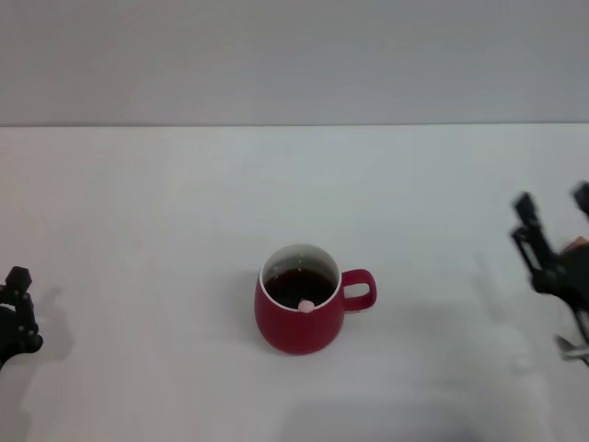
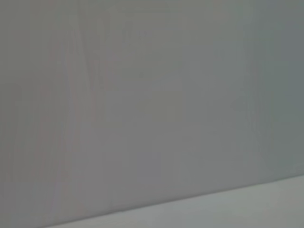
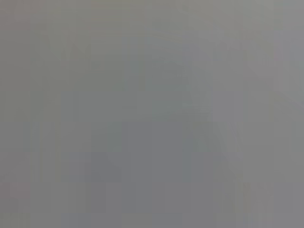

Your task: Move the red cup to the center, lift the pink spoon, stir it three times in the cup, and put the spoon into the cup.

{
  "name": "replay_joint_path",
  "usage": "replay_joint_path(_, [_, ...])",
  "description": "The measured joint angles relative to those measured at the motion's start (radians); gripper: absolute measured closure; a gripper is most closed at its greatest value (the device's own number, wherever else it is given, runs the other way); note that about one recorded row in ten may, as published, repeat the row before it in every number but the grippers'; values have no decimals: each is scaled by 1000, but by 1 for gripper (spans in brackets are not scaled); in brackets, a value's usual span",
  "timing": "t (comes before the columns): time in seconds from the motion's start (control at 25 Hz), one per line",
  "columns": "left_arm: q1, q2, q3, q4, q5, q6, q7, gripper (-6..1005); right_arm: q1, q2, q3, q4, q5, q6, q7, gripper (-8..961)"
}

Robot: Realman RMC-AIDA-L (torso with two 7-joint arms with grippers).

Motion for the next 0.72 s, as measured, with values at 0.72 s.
replay_joint_path(0.72, [59, 2, -63, 12, 0, 155, 6, 1001, -180, 1, 3, 2, 111, -90, 7, 368])
